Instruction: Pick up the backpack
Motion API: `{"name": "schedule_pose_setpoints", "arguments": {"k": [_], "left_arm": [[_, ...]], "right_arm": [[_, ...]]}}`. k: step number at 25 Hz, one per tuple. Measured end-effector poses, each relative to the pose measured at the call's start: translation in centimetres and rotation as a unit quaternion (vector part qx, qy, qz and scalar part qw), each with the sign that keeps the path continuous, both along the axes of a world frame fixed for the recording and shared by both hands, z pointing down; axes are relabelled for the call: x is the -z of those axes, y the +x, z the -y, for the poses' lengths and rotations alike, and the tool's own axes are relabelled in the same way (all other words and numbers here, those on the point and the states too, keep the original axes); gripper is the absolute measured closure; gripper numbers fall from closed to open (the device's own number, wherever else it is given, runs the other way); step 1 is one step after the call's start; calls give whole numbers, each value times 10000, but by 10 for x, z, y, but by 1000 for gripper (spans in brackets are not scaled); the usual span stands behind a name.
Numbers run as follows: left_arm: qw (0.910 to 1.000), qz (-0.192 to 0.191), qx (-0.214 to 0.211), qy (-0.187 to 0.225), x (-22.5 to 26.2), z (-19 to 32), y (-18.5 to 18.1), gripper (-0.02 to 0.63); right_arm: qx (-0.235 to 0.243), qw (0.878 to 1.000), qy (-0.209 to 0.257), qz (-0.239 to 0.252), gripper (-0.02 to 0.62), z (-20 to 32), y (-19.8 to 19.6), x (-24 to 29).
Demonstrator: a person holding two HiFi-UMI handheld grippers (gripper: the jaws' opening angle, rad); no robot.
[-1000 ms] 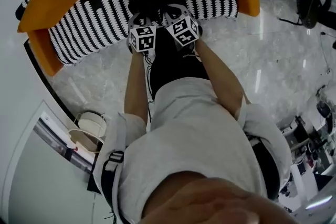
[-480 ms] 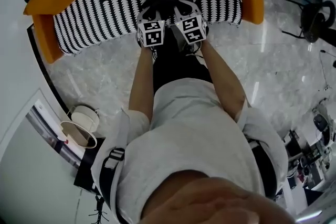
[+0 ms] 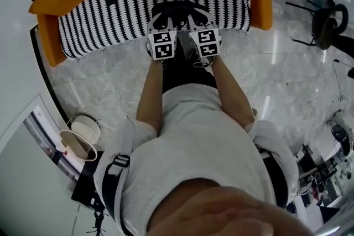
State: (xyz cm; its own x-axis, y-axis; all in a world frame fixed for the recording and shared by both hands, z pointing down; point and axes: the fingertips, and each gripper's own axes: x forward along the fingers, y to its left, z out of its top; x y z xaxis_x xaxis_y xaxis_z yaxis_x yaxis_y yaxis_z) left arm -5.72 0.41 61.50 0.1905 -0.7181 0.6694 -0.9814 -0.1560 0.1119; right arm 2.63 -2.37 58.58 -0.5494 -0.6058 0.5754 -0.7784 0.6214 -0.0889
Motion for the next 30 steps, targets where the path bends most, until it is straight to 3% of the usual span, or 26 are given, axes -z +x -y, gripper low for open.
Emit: {"name": "schedule_pose_setpoints", "arguments": {"k": [15,30], "left_arm": [[9968,91,186,771,100,-9,12,546],[9840,156,294,1750,202,-32,46,546]], "right_arm": [[-114,9977,591,306,528,-15,18,90],[-125,9872,1427,699,528,-40,51,184]]}}
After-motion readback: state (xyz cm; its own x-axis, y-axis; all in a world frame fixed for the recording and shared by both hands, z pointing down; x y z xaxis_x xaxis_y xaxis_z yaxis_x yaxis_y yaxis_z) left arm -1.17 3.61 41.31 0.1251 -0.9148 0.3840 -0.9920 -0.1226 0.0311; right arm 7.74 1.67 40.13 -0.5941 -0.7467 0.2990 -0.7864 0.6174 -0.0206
